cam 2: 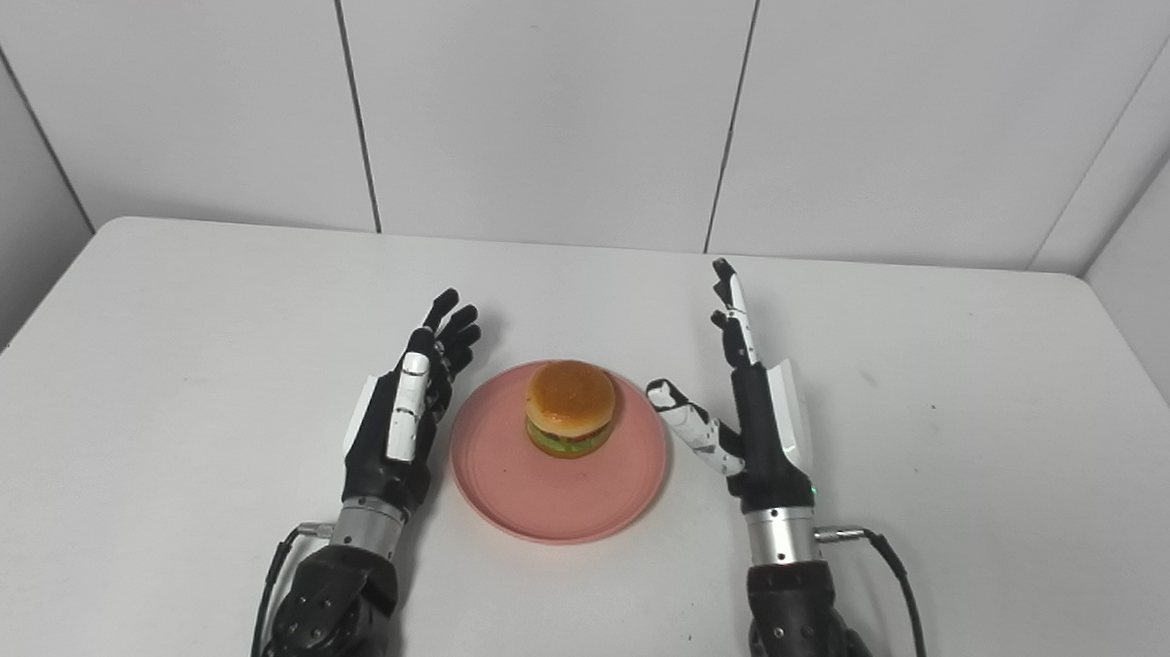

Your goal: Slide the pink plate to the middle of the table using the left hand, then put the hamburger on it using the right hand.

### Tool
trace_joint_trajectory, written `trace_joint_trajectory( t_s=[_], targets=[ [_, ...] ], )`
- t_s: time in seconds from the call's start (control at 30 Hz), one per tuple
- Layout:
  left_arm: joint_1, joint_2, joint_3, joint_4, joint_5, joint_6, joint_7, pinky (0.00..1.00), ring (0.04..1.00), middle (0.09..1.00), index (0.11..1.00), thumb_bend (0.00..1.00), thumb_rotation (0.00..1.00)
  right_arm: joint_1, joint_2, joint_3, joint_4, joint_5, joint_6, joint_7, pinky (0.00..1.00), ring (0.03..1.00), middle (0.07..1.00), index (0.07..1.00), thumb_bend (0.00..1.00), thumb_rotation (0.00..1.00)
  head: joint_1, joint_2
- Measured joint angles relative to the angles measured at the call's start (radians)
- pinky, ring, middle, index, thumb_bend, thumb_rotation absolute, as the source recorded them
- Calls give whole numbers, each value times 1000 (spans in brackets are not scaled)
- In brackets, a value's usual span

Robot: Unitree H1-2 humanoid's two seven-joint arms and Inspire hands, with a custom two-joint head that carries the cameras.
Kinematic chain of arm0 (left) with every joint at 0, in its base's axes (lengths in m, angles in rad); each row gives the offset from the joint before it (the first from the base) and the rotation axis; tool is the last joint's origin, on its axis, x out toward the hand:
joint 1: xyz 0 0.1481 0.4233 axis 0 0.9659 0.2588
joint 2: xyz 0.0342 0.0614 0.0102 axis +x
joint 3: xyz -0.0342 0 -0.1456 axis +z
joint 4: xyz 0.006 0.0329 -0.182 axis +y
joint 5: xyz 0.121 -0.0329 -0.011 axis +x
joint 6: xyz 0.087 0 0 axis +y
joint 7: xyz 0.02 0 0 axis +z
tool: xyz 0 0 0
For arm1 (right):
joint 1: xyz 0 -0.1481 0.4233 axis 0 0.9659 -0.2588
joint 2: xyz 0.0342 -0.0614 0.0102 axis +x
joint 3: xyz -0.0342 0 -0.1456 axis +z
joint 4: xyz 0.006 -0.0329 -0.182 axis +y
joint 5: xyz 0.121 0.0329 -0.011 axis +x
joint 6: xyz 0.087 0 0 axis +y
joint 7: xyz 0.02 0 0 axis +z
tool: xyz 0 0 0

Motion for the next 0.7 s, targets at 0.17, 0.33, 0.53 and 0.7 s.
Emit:
trace_joint_trajectory(
  t_s=[0.17,0.33,0.53,0.7],
  targets=[
    [-1,11,-3,7,2,-40,-5,1000,977,974,961,541,1000,11,27,-43,1,92,50,56,978,1000,1000,1000,615,984,0,-2],
    [-7,25,-5,17,5,-53,-5,1000,986,985,976,543,1000,14,55,-73,1,170,76,115,996,1000,1000,1000,621,936,0,0],
    [-12,42,-5,22,5,-49,-7,1000,1000,1000,999,508,1000,17,88,-98,6,268,103,192,996,1000,1000,1000,589,965,-3,0],
    [-18,52,-5,25,18,-6,-3,1000,1000,1000,1000,512,1000,15,88,-101,13,298,124,234,1000,1000,1000,1000,573,975,-6,3]
  ],
)
